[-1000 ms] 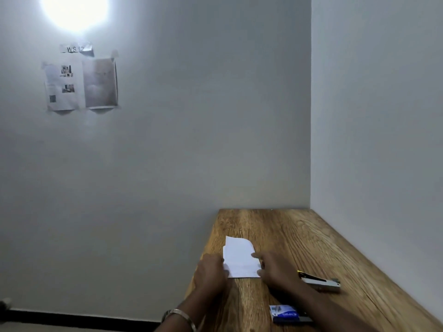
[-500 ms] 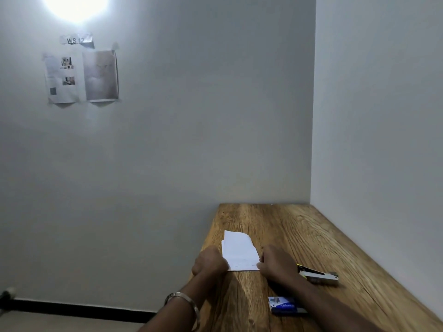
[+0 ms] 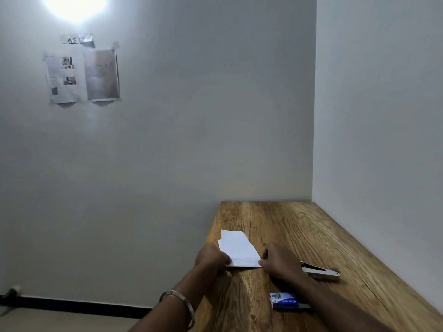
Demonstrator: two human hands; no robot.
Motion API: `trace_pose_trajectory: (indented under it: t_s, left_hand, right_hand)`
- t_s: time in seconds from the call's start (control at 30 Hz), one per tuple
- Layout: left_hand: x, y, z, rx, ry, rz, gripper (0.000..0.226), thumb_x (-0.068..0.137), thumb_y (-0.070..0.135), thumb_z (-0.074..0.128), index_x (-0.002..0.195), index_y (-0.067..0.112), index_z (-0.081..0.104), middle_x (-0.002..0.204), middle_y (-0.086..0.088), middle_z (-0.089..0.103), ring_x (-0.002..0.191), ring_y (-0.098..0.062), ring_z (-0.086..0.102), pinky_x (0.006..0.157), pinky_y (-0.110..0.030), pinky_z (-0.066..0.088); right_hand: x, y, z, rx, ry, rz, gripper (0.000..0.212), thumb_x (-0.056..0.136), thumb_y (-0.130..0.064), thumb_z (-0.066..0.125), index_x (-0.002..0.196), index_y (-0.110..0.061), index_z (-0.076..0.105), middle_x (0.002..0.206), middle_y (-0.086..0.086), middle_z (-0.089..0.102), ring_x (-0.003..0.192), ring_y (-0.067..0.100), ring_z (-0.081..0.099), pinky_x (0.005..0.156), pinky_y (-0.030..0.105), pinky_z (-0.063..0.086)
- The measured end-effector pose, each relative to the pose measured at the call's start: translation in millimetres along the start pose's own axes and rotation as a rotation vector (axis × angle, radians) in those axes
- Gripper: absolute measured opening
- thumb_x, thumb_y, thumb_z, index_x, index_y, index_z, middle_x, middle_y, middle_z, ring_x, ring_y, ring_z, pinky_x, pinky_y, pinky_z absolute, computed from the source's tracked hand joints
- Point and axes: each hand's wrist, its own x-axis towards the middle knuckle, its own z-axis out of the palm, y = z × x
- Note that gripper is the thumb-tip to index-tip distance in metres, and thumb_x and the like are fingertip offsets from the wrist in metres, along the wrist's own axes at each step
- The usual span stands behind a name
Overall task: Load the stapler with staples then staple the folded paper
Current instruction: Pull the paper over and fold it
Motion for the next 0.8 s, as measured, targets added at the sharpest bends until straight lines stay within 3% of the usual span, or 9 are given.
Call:
trace_pose_trajectory:
  t_s: [0.13,0.2,0.33,0.47,0.7,0.8]
  left_hand:
    - [-3,7,-6,-0.295,-0.144,-0.13,0.055,0.085,0.004,0.069,0.133,-0.002,0.042,0.095,-0.015,0.064,0.063,-0.016,0.064,0.052,-0.026,0.054]
    - [-9,9,-8,-0.395,-0.186,-0.176,0.051,0.087,-0.001,0.066,0.132,-0.003,0.043,0.098,-0.016,0.06,0.069,-0.018,0.064,0.053,-0.026,0.055]
    - [-14,11,-1,-0.497,-0.149,-0.19,0.052,0.086,-0.006,0.065,0.133,-0.003,0.043,0.122,-0.021,0.055,0.102,-0.029,0.063,0.055,-0.028,0.055]
    - [-19,14,2,-0.672,-0.154,-0.202,0.064,0.084,-0.007,0.068,0.138,-0.003,0.035,0.12,-0.025,0.059,0.093,-0.031,0.068,0.074,-0.039,0.061]
    - [-22,9,7,-0.588,-0.217,-0.223,0.034,0.082,-0.002,0.073,0.111,-0.003,0.054,0.101,-0.017,0.062,0.073,-0.022,0.067,0.043,-0.023,0.051]
    - [-20,5,9,-0.567,-0.182,-0.191,0.025,0.08,-0.005,0.074,0.097,-0.002,0.056,0.096,-0.017,0.061,0.066,-0.021,0.066,0.045,-0.023,0.054]
  right_hand:
    - [-2,0,-1,0.024,0.005,0.001,0.012,0.085,-0.031,0.064,0.092,-0.021,0.061,0.091,-0.005,0.065,0.084,0.013,0.062,0.075,0.034,0.053]
    - [-3,1,-2,0.036,0.01,-0.004,0.011,0.084,-0.029,0.063,0.09,-0.021,0.059,0.092,-0.005,0.064,0.084,0.013,0.06,0.072,0.033,0.049]
    - [-6,3,-2,0.054,0.015,-0.005,0.014,0.084,-0.031,0.063,0.093,-0.022,0.058,0.095,-0.004,0.063,0.087,0.014,0.06,0.074,0.033,0.049]
    - [-7,4,-2,0.059,0.016,-0.004,0.014,0.085,-0.032,0.063,0.093,-0.022,0.058,0.095,-0.004,0.063,0.086,0.013,0.06,0.073,0.032,0.048]
    - [-11,3,-1,0.08,0.018,-0.003,0.017,0.086,-0.035,0.065,0.096,-0.023,0.057,0.093,-0.005,0.062,0.084,0.012,0.059,0.074,0.032,0.05]
    - [-12,4,-6,0.094,0.01,-0.029,0.018,0.086,-0.031,0.066,0.099,-0.02,0.059,0.097,-0.002,0.062,0.087,0.014,0.059,0.073,0.03,0.048]
